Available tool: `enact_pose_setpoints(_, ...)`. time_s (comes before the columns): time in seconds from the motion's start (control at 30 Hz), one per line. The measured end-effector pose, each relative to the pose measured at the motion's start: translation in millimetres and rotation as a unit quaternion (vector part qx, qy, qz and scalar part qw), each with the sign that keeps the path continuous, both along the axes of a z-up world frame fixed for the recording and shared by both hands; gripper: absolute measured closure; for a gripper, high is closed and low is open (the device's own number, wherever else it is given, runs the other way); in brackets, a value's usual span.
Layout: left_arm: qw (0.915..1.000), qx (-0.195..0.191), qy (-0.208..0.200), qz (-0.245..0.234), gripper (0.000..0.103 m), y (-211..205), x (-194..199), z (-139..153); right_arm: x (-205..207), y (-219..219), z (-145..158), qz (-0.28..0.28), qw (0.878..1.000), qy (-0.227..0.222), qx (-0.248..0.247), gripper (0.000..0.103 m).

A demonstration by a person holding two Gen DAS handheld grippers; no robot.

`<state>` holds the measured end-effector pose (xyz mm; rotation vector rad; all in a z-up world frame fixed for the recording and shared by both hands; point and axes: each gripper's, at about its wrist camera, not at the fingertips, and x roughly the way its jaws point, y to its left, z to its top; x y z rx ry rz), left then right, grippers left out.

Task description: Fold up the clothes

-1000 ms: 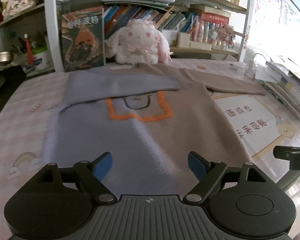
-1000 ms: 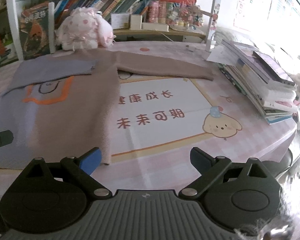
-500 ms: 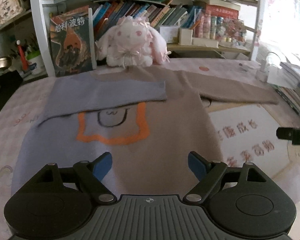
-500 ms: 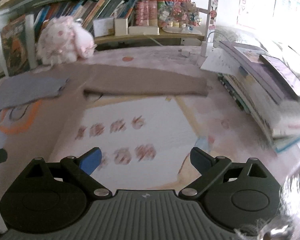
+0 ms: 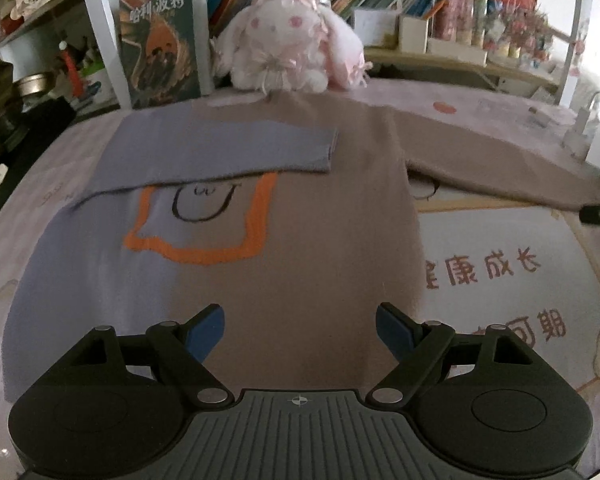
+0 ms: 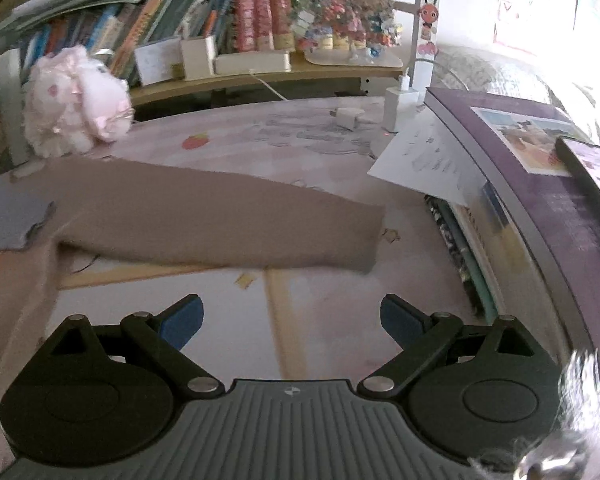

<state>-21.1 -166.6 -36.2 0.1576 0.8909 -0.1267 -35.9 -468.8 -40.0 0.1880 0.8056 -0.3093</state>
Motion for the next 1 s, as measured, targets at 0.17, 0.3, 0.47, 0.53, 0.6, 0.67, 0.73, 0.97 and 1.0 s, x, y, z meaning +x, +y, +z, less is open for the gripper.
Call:
enact_pose_setpoints(0.17, 0.9997, 0.016, 0.011, 0.015, 0.018, -5.3, 0.6, -0.7, 20.0, -17.9, -9.1, 0.0, 1.0, 0.006, 0.019, 0.007)
enact_pose_setpoints(0.3, 0.999, 0.029, 0.02, 0.027, 0.018, -9.5, 1.1, -1.2, 29.3, -23.8, -12.6, 0.001, 0.999, 0.008, 0.033, 0.007)
enact_pose_setpoints(0.47, 0.998, 0.037, 0.031, 0.041, 0.018, -11.2, 2.9, -3.7, 33.6, -31.7, -16.5, -0.005, 0.999, 0.01, 0.045, 0.007)
enact_pose_setpoints(0.53, 0.9977, 0.035, 0.036, 0.045, 0.018, -10.9, 3.3, -5.1, 32.8, -35.8, -18.4, -0.012, 0.999, 0.011, 0.049, 0.007)
enact_pose_setpoints(0.6, 0.9975, 0.032, 0.04, 0.049, 0.018, -10.9, 3.6, -6.4, 32.6, -40.0, -21.6, -0.018, 0.998, 0.015, 0.057, 0.007)
enact_pose_setpoints(0.67, 0.9972, 0.033, 0.044, 0.05, 0.018, -11.9, 3.5, -7.6, 33.0, -44.2, -24.7, -0.024, 0.998, 0.016, 0.063, 0.007)
enact_pose_setpoints(0.73, 0.997, 0.037, 0.048, 0.049, 0.018, -13.4, 2.8, -8.4, 35.4, -47.2, -25.6, -0.026, 0.997, 0.007, 0.068, 0.008)
enact_pose_setpoints(0.97, 0.9964, 0.046, 0.051, 0.051, 0.018, -14.5, 0.9, -7.2, 50.0, -59.9, -26.6, -0.021, 0.99, -0.045, 0.131, 0.014)
enact_pose_setpoints(1.0, 0.9964, 0.046, 0.05, 0.051, 0.018, -14.5, 0.9, -7.0, 51.6, -60.8, -27.0, -0.012, 0.986, -0.053, 0.156, 0.016)
